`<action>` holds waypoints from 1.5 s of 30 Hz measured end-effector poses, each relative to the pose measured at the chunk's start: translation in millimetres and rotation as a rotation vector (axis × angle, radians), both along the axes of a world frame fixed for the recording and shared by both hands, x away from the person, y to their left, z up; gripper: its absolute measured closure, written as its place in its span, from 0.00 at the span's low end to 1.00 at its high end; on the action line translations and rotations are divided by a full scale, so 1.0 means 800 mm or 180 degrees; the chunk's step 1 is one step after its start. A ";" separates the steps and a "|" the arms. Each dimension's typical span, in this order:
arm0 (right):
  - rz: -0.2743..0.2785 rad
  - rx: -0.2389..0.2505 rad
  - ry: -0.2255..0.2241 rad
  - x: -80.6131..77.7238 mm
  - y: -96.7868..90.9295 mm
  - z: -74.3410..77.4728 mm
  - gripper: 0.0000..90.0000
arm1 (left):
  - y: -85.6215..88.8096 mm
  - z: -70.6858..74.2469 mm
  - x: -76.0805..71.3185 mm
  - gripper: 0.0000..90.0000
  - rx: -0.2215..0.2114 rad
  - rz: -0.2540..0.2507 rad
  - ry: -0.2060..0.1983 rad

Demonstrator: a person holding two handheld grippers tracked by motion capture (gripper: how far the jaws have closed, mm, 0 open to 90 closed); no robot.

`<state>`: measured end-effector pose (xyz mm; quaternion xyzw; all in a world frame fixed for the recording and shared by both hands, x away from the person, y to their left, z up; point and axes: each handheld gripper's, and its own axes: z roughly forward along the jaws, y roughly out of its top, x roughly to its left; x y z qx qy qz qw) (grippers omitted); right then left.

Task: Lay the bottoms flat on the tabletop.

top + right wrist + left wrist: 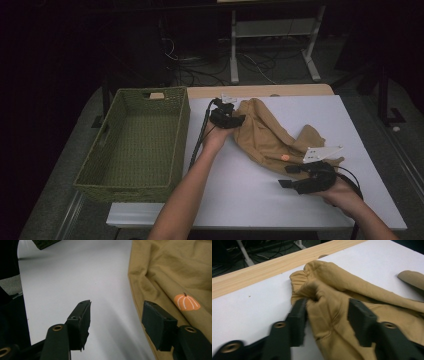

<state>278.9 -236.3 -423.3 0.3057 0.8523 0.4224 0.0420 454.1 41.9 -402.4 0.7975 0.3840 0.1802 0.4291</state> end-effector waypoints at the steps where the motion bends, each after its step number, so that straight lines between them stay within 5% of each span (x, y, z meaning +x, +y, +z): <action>1: 0.0000 0.0000 -0.0002 0.000 0.000 0.000 0.44 | 0.001 0.002 -0.002 0.47 0.0032 0.0021 -0.0009; 7: -0.0005 -0.0001 -0.0014 0.000 -0.001 0.000 0.44 | 0.010 0.009 -0.015 0.30 0.0037 0.0040 0.0025; 14: -0.0008 -0.0002 -0.0014 0.000 -0.001 0.001 0.44 | 0.019 0.013 -0.032 0.23 0.0046 -0.0037 0.0045; 29: -0.0011 0.0012 0.0000 -0.001 0.000 0.001 0.44 | 0.021 0.005 -0.084 0.24 0.0039 -0.0392 0.0105; 45: -0.0100 0.0077 0.0068 -0.009 -0.002 0.001 0.44 | 0.002 -0.019 -0.129 0.39 0.0035 -0.0788 0.0227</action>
